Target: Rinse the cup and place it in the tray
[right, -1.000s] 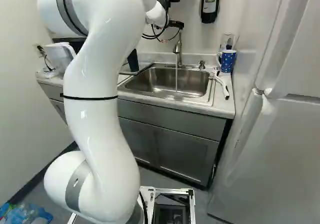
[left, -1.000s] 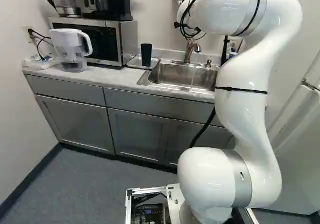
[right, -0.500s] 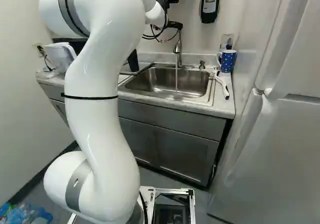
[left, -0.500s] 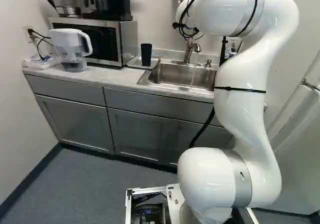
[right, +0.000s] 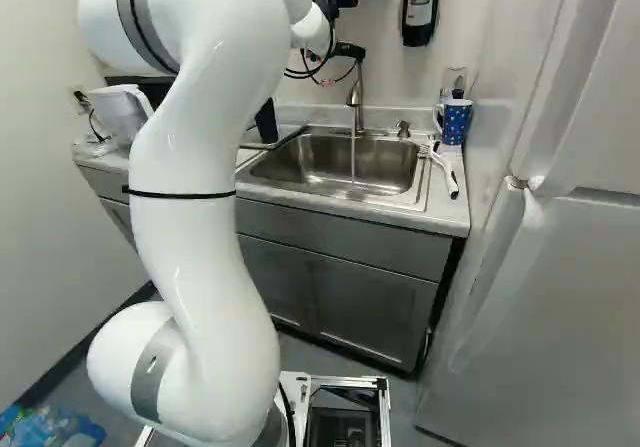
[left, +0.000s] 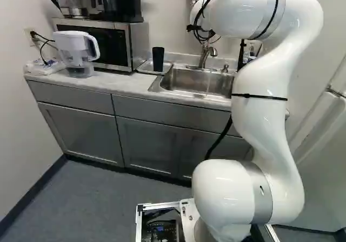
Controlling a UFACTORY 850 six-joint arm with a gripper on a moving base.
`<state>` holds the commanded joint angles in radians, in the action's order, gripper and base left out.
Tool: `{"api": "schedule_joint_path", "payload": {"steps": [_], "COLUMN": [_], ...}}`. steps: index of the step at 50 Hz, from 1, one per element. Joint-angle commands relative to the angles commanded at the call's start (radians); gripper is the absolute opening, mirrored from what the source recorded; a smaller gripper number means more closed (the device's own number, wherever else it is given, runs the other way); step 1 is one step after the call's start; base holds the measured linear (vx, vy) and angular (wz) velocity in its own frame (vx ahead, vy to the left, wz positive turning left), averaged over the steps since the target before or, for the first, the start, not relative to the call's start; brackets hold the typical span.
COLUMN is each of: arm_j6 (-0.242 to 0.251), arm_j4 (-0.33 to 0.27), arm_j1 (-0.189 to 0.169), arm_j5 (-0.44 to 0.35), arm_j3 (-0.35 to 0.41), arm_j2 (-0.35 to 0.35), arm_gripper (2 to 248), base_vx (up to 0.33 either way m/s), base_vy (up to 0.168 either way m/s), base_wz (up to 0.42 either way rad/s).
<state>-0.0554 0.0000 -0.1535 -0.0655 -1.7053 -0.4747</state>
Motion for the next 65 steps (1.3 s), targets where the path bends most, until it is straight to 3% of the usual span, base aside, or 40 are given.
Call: {"api": "schedule_joint_path", "payload": {"steps": [65], "arm_j6": [0.0], "arm_j4": [0.0], "arm_j1": [0.009], "arm_j5": [0.137], "arm_j3": [0.045], "arm_j2": [0.037], "arm_gripper": [247], "base_vx": [0.0], "base_vy": [0.0], "base_wz": [0.0]}}
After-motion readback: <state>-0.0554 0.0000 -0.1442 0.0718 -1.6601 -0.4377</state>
